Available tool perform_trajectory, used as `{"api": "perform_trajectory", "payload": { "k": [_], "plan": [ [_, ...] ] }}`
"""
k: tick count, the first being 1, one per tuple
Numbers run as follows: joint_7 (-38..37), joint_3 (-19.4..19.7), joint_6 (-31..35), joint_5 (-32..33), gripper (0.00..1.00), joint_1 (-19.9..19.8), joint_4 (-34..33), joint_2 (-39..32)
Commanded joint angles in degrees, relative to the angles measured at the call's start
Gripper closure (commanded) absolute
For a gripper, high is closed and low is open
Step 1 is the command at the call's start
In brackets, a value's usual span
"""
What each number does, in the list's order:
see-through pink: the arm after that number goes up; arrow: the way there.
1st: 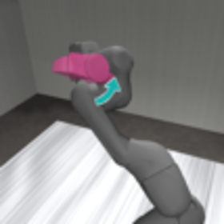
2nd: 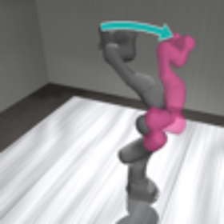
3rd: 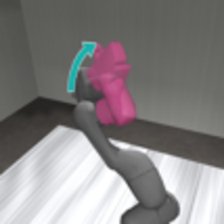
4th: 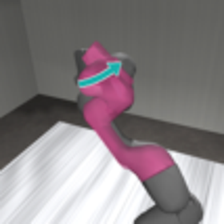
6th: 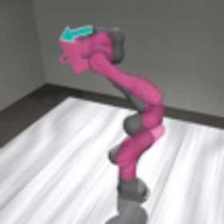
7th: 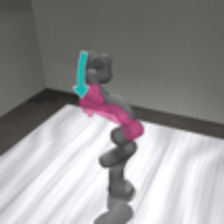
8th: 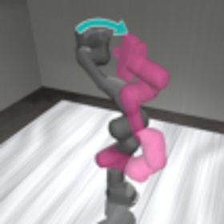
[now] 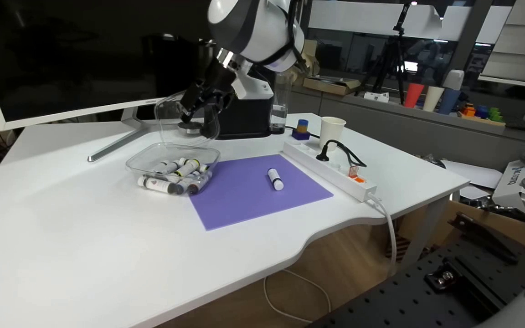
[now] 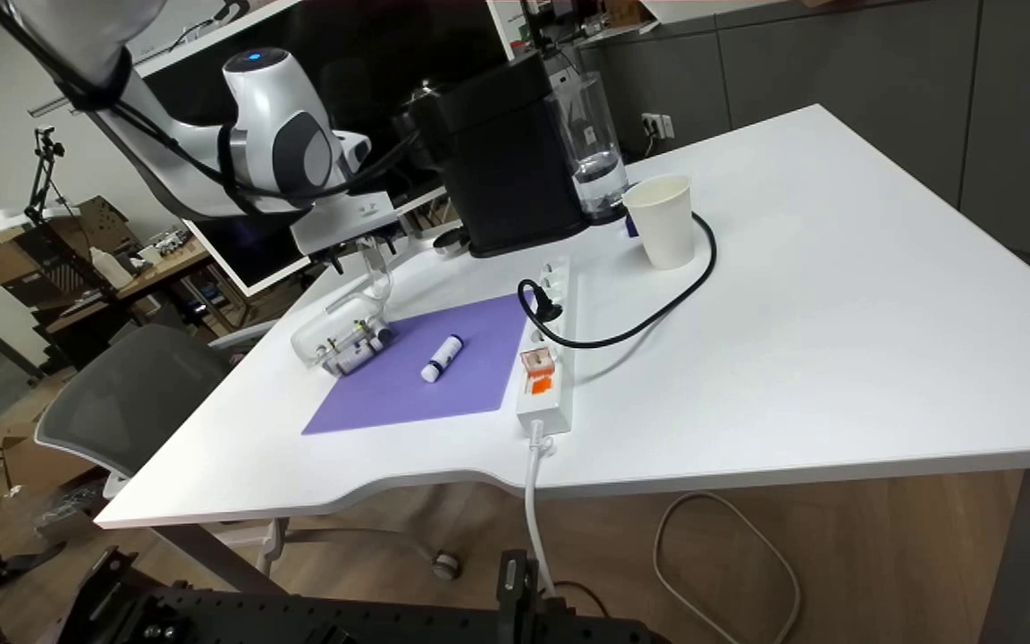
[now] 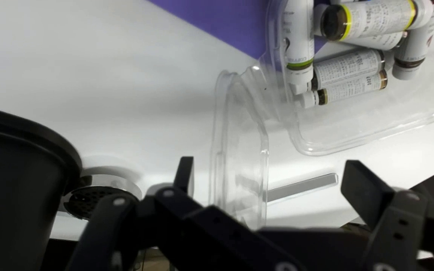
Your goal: Close the box
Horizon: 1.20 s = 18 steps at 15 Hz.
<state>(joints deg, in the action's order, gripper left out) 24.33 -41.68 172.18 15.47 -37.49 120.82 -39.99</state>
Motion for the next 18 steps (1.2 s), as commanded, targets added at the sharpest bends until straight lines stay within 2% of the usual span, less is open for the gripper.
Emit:
{"api": "perform_trajectory", "payload": {
  "k": [1,10,14,18],
  "plan": [
    [3.7,1.6,-3.1,-2.5,0.0,3.0,0.1,2.7],
    [11.4,3.5,-8.3,-6.0,0.0,7.6,2.6,6.4],
    [13.2,6.5,-10.2,-7.9,0.0,11.5,5.0,9.6],
    [13.9,11.4,-10.8,-8.8,0.0,17.0,7.1,12.4]
  ]
}}
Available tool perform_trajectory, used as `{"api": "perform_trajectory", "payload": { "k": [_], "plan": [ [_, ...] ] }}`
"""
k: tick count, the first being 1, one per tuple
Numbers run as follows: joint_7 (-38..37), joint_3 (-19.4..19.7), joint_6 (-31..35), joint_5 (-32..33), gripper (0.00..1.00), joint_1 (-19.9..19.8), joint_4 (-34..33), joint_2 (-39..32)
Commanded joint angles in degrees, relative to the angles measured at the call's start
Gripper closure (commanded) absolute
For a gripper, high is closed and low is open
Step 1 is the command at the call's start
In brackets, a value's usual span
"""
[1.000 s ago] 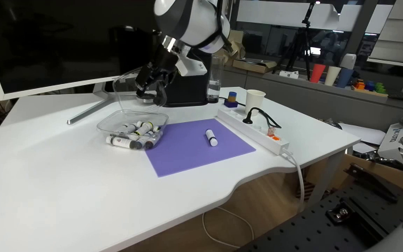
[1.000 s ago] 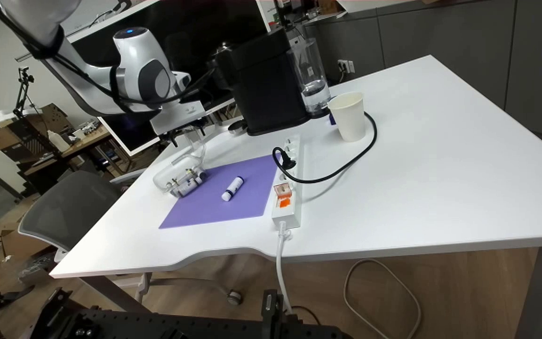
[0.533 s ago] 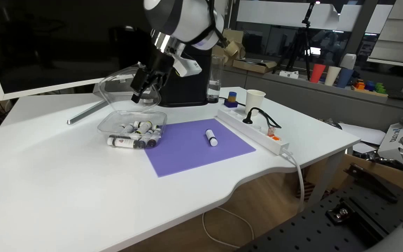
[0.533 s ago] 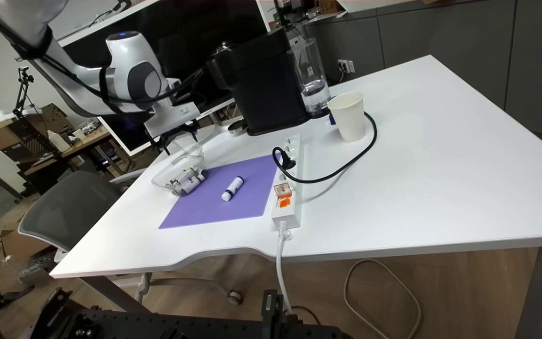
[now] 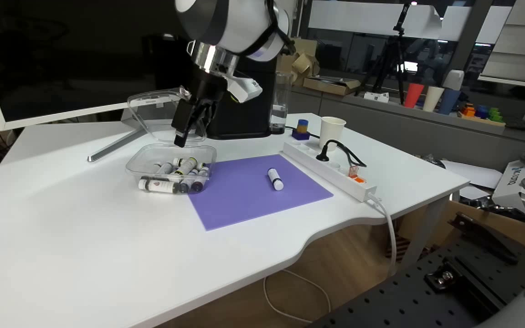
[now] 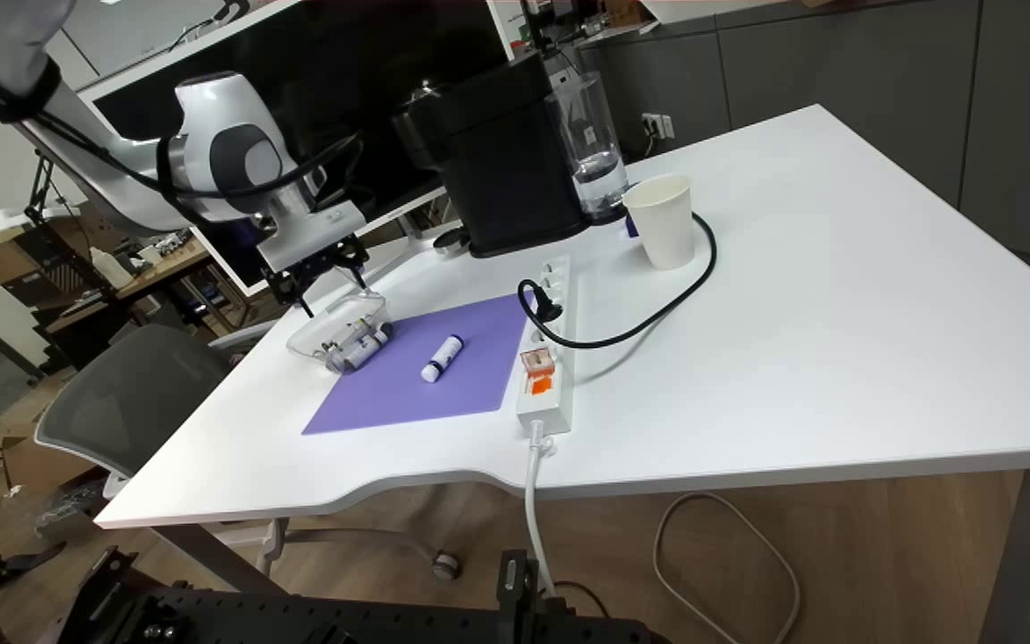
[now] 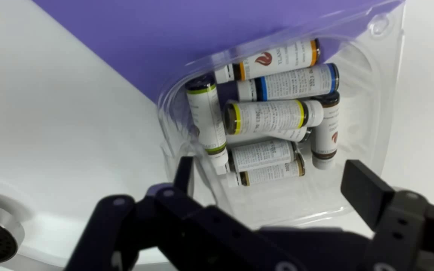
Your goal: Close the box
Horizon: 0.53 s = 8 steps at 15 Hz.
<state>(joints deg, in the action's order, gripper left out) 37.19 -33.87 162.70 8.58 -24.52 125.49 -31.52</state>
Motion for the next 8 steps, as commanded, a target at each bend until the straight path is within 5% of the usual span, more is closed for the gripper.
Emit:
{"api": "perform_trajectory", "payload": {
  "k": [1,8],
  "plan": [
    [1.2,4.9,-1.5,-2.0,0.0,5.5,2.6,4.4],
    [1.6,12.7,-4.4,-1.2,0.0,14.3,0.1,3.9]
  ]
}}
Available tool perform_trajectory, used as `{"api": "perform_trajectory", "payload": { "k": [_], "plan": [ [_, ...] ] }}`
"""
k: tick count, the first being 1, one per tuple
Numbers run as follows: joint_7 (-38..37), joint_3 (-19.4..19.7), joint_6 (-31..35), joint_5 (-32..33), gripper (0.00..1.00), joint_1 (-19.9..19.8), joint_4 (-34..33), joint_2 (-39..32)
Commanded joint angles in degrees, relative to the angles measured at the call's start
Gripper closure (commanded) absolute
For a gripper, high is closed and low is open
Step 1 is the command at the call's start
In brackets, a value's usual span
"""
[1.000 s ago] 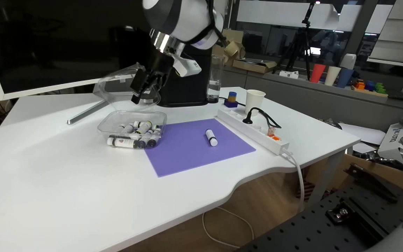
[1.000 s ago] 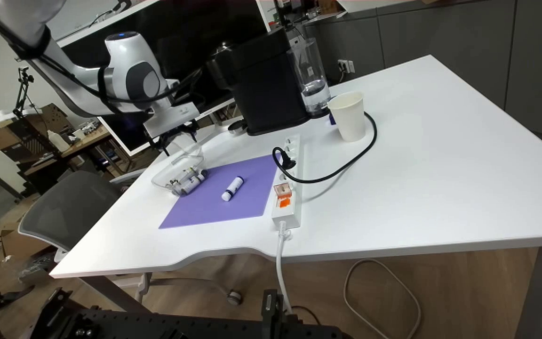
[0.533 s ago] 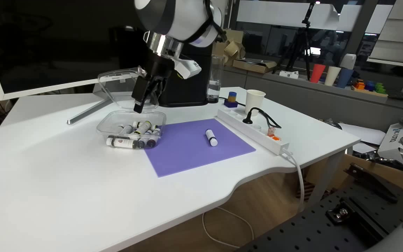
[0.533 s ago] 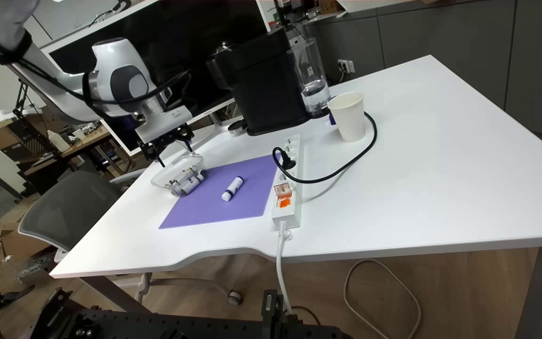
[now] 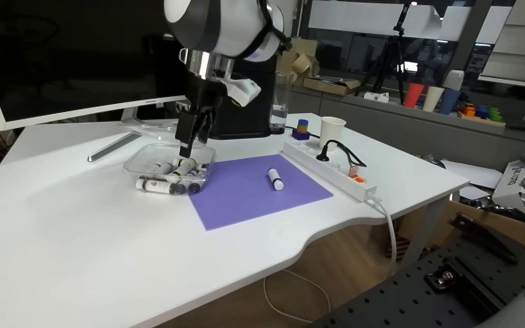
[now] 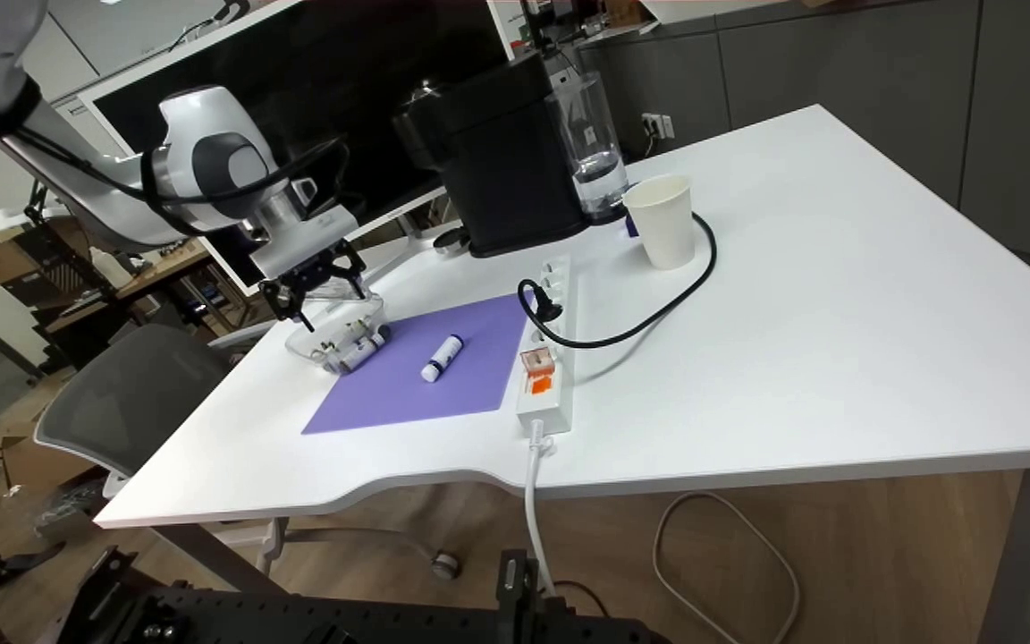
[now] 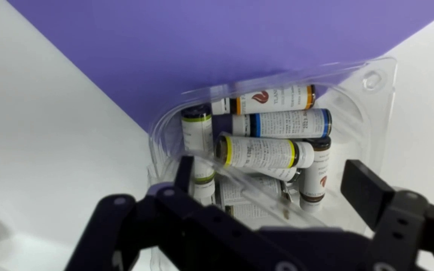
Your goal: Close the box
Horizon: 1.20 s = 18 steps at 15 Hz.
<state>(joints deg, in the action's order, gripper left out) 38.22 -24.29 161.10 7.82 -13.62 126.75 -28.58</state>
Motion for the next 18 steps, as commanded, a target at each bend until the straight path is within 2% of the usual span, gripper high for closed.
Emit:
{"api": "perform_trajectory", "payload": {
  "k": [1,5,9,13,15,18],
  "plan": [
    [0.6,3.9,-3.5,-0.4,0.0,4.3,-1.6,0.9],
    [-0.4,6.3,-8.2,0.0,0.0,8.5,-2.1,1.6],
    [-6.9,10.5,-12.8,2.9,0.0,16.2,0.0,5.1],
    [-23.2,17.2,-14.1,7.3,0.0,26.6,2.9,10.2],
    [-31.3,18.2,-14.0,8.0,0.0,29.4,4.7,12.5],
    [-43.1,17.1,-14.8,8.4,0.0,31.6,7.7,16.8]
  ]
}}
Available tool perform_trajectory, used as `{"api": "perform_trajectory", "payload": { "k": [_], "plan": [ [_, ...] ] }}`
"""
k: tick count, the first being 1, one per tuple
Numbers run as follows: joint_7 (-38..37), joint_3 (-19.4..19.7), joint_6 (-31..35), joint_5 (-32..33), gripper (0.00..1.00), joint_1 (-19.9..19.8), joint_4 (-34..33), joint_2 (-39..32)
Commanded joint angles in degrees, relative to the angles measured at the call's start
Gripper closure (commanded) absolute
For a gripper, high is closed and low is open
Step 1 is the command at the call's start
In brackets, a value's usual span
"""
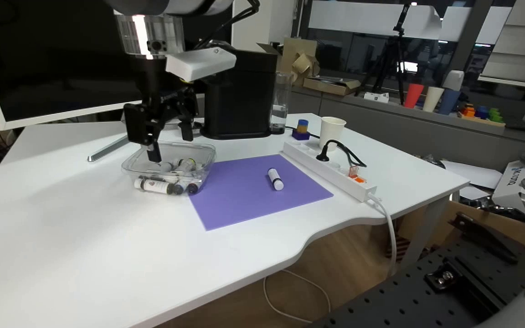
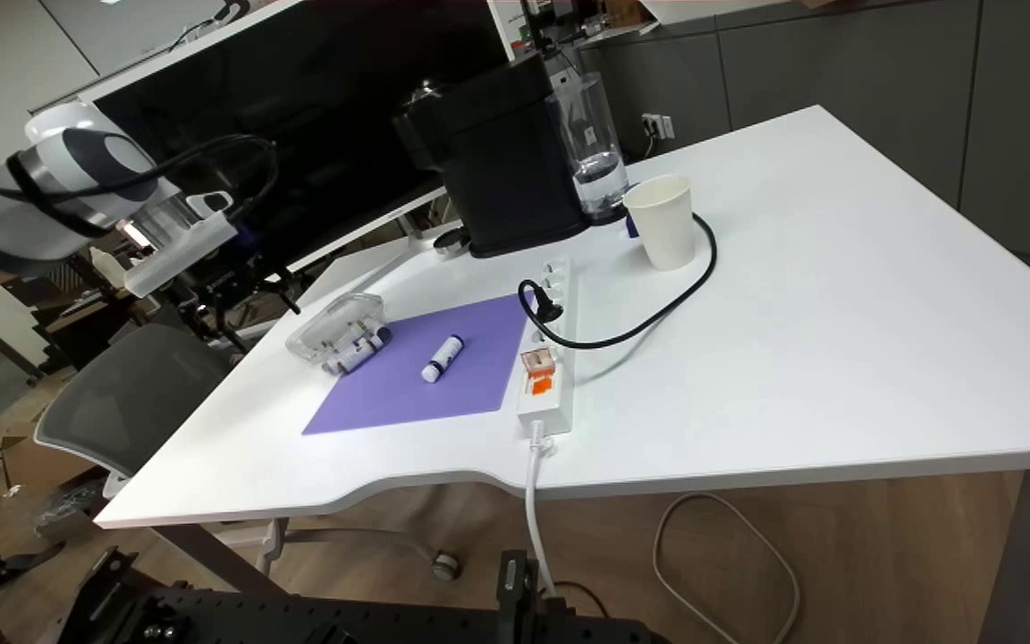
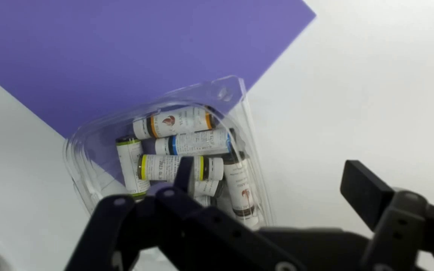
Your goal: Close the box
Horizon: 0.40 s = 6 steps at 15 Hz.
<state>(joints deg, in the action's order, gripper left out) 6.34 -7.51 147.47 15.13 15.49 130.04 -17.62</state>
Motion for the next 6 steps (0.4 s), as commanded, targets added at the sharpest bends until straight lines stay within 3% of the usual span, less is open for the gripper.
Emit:
{"api": "perform_trajectory", "payload": {
  "k": [1,6],
  "plan": [
    [-14.5,0.1,-1.7,0.8,0.0,2.9,5.4,7.2],
    [-29.0,-1.1,-5.0,0.3,0.0,3.3,10.7,15.4]
  ]
}}
